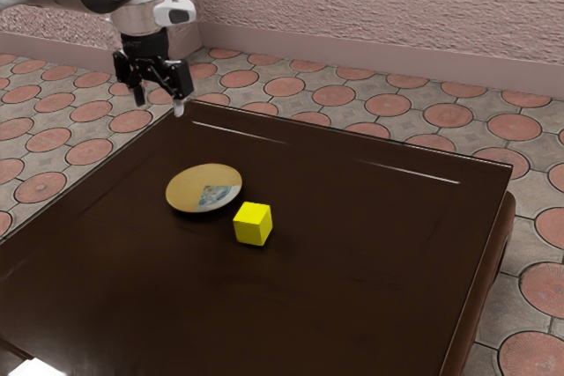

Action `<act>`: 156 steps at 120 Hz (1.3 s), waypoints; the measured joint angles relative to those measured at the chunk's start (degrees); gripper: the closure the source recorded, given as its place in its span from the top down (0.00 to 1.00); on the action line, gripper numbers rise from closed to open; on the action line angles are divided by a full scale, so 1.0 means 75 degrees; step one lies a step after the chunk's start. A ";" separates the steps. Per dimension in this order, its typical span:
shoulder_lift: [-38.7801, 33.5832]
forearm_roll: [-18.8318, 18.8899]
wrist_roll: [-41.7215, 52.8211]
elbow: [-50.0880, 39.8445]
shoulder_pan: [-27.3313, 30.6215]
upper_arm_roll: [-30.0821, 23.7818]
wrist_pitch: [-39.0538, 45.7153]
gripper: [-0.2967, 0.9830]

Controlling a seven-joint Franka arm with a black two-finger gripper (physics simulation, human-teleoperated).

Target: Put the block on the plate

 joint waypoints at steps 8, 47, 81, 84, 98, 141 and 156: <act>0.0074 0.0075 0.0151 -0.0006 0.0613 0.0094 0.0139 0.77; 0.0296 -0.0025 0.0244 -0.1401 0.0005 0.0073 0.1405 0.77; 0.1230 -0.0259 -0.0194 -0.1634 -0.0994 0.0046 0.2383 0.77; 0.1305 -0.0283 -0.0250 -0.1639 -0.1123 0.0048 0.2469 0.77; 0.1472 -0.0490 -0.0502 -0.1969 -0.1468 0.0050 0.3035 0.77; 0.2457 -0.1012 -0.0960 -0.1593 -0.1448 0.0096 0.3951 0.77; 0.2757 -0.0958 -0.0967 -0.1325 -0.1279 0.0079 0.4040 0.77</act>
